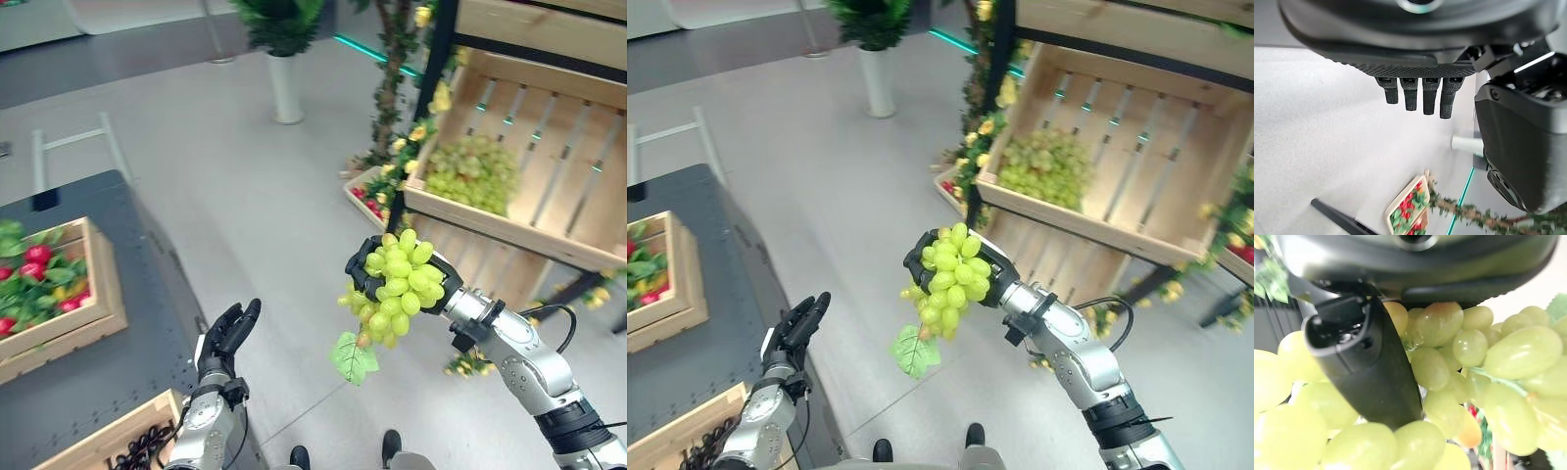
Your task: Pick up the fruits from the basket on one side to the basket on the other side
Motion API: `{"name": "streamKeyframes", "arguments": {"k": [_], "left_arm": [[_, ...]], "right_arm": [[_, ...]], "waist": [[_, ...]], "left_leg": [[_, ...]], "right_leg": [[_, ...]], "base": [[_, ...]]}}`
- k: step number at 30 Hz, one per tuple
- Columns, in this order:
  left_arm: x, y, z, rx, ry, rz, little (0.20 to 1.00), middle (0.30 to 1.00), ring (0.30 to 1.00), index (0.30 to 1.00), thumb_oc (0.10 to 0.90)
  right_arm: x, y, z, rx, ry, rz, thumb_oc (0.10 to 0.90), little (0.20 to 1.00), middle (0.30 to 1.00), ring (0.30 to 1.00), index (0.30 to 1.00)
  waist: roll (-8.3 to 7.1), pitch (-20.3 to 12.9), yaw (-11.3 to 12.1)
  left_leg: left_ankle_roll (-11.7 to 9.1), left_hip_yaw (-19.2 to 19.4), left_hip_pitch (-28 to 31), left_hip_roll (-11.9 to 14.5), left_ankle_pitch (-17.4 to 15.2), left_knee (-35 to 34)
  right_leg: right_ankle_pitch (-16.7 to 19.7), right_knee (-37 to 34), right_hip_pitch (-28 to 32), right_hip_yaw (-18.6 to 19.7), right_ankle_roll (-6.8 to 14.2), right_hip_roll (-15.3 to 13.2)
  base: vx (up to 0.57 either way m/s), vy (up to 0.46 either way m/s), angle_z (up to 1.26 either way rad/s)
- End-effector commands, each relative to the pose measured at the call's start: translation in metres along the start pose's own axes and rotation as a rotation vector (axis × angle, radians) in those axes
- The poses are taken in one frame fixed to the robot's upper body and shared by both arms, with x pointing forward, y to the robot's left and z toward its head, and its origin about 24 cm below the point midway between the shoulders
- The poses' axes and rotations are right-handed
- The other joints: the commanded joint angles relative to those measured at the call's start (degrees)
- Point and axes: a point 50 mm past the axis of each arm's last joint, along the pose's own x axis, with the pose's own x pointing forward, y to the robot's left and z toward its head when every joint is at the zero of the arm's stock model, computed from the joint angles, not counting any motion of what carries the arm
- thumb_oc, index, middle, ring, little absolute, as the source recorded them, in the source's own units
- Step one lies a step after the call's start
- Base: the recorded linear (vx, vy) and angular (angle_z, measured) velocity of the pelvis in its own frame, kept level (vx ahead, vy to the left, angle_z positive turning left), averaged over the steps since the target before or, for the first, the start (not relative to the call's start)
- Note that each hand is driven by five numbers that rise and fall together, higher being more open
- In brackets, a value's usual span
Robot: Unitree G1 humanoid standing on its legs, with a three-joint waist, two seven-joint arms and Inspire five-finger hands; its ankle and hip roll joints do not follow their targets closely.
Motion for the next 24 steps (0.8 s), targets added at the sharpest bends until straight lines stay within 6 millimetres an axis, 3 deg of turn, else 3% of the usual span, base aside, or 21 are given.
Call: {"name": "streamKeyframes", "arguments": {"k": [1,2,5,10,15,17,19,24], "left_arm": [[0.020,-0.013,0.062,-0.034,-0.278,-0.064,0.900,0.900,0.900,0.900,0.800],[0.022,-0.015,0.058,-0.041,-0.252,-0.053,0.900,0.900,0.900,0.900,0.800],[0.018,-0.025,0.056,-0.064,-0.256,-0.112,0.900,0.900,0.900,0.900,0.800],[0.008,-0.035,0.047,-0.025,-0.236,-0.205,0.900,0.900,0.900,0.900,0.800],[0.004,-0.035,0.044,0.008,-0.229,-0.231,0.900,0.900,0.900,0.900,0.800],[0.004,-0.029,0.041,0.021,-0.227,-0.223,0.900,0.900,0.900,0.900,0.800],[0.004,-0.024,0.040,0.026,-0.225,-0.214,0.900,0.900,0.900,0.900,0.800],[0.002,-0.021,0.037,0.033,-0.217,-0.205,0.900,0.900,0.900,0.900,0.800]], "right_arm": [[0.007,-0.017,0.098,-0.213,-0.476,-0.042,0.400,0.300,0.300,0.300,0.300],[0.008,-0.023,0.109,-0.218,-0.503,-0.084,0.400,0.300,0.300,0.300,0.300],[0.001,-0.038,0.143,-0.303,-0.574,-0.192,0.400,0.300,0.300,0.300,0.300],[-0.021,-0.067,0.173,-0.410,-0.587,-0.376,0.400,0.300,0.300,0.300,0.300],[-0.034,-0.087,0.205,-0.510,-0.583,-0.526,0.400,0.300,0.300,0.300,0.300],[-0.044,-0.097,0.233,-0.615,-0.576,-0.654,0.400,0.300,0.300,0.300,0.300],[-0.048,-0.104,0.248,-0.629,-0.568,-0.706,0.400,0.300,0.300,0.300,0.300],[-0.053,-0.115,0.268,-0.725,-0.524,-0.840,0.400,0.300,0.300,0.300,0.300]], "waist": [[-0.09,-1.47,2.45],[-0.76,-1.64,2.60],[-1.47,-2.62,2.63],[-2.30,-3.72,2.83],[-2.78,-4.30,3.36],[-2.94,-4.79,3.77],[-3.13,-5.10,4.18],[-3.30,-5.43,4.98]], "left_leg": [[0.72,-3.57,1.26,-2.11,-9.60,0.66],[0.24,-2.91,1.44,-1.72,-9.89,0.92],[-0.91,-0.53,2.73,0.11,-9.99,0.66],[-1.68,-0.49,3.69,0.83,-10.28,0.66],[-2.17,-0.97,3.98,0.97,-10.23,0.66],[-2.50,-1.53,4.06,1.00,-10.00,0.66],[-2.67,-1.91,4.07,1.02,-9.91,0.66],[-3.02,-2.60,4.03,1.25,-9.62,0.66]], "right_leg": [[-2.39,-3.91,5.27,-2.75,1.12,-0.22],[-2.07,-7.90,6.95,-2.49,1.59,0.43],[-3.77,-7.90,7.52,-2.31,1.83,1.03],[-5.06,-7.90,8.97,-2.56,0.93,1.83],[-5.52,-7.90,9.69,-2.79,0.45,2.26],[-5.70,-7.90,10.10,-3.11,0.21,2.38],[-5.85,-7.90,10.31,-3.33,0.06,2.43],[-6.18,-7.90,10.79,-3.86,-0.19,2.53]], "base": [[-0.04,-0.215,-0.16],[0.00,-0.155,-0.23],[0.02,-0.111,-0.25],[0.04,-0.078,0.03],[0.01,-0.012,0.00],[0.03,-0.013,0.02],[0.00,0.000,0.00],[0.00,0.000,0.00]]}}
